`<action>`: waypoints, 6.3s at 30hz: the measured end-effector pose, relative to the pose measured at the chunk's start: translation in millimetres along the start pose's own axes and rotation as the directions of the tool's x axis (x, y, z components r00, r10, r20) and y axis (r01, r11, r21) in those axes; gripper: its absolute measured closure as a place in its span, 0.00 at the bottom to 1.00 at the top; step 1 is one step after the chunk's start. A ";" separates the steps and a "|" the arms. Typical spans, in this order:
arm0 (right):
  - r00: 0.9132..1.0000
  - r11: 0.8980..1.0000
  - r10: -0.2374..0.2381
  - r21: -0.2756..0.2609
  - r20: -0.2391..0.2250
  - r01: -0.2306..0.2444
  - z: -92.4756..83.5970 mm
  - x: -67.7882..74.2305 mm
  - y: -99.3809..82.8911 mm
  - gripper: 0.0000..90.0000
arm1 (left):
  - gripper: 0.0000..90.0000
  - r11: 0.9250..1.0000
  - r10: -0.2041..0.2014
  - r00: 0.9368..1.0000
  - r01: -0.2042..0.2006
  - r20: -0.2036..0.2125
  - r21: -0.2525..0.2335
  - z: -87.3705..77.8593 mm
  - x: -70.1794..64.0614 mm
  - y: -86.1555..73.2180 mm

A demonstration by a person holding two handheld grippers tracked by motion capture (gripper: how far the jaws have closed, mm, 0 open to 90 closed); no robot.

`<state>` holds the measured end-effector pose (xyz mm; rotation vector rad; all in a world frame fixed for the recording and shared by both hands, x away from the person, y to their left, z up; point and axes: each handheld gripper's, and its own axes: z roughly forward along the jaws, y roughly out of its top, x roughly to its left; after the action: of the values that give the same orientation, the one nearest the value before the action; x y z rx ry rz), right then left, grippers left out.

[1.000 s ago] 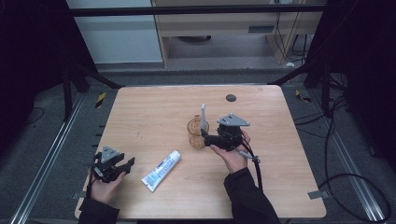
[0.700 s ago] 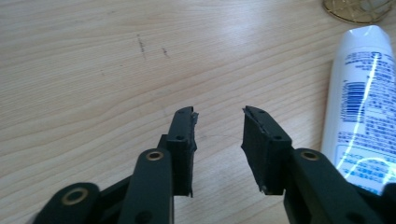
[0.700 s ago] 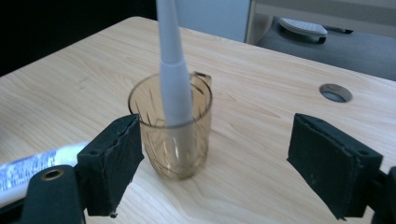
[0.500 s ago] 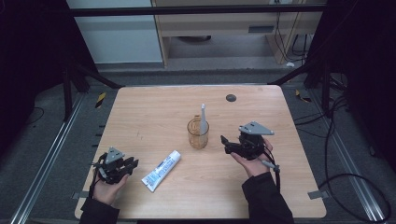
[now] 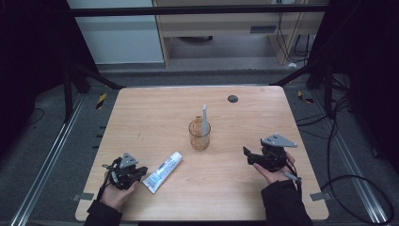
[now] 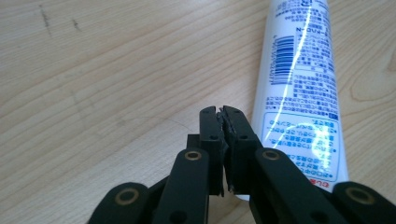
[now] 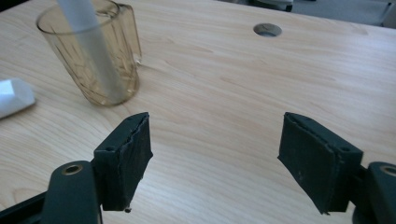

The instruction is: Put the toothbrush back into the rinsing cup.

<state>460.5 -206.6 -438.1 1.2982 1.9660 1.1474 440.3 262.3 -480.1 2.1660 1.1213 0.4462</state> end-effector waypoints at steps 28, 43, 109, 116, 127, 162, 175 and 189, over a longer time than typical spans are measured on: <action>0.998 0.997 0.040 0.063 0.058 -0.043 -5.6 -26.8 -33.0 0.25 | 0.99 0.999 0.020 0.996 -0.024 0.087 0.045 1.0 -21.4 -1.8; 0.995 0.995 0.056 0.077 0.084 -0.063 -3.9 -34.7 -36.9 0.25 | 0.99 0.997 0.048 0.989 -0.057 0.137 0.058 7.0 -42.4 1.0; 0.992 0.990 0.061 0.120 0.109 -0.074 9.7 -41.5 -45.8 0.23 | 0.99 0.995 0.093 0.992 -0.091 0.084 -0.026 38.2 -6.6 86.0; 0.992 0.990 0.053 0.121 0.111 -0.067 10.4 -42.3 -46.3 0.23 | 0.99 0.993 0.111 0.990 -0.114 0.089 0.037 54.4 -2.6 86.7; 0.992 0.989 0.053 0.129 0.110 -0.067 11.1 -41.4 -46.6 0.23 | 0.99 0.991 0.115 0.990 -0.120 0.086 0.052 51.3 -4.1 82.3; 0.992 0.989 0.053 0.131 0.117 -0.068 7.3 -43.8 -48.8 0.22 | 0.99 0.990 0.092 0.992 -0.100 0.085 0.100 30.2 -19.2 50.8; 0.991 0.989 0.059 0.130 0.120 -0.074 6.6 -44.7 -48.5 0.22 | 0.94 0.993 0.098 0.991 -0.104 0.086 0.063 21.9 -18.3 55.4; 0.990 0.989 0.059 0.127 0.128 -0.075 6.8 -48.1 -48.1 0.22 | 0.69 0.988 0.151 0.979 -0.149 0.134 -0.028 4.5 -30.2 73.8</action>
<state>462.6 -256.8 -484.4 1.4774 1.9471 0.9564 469.4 204.7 -433.1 2.2378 0.8808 0.3671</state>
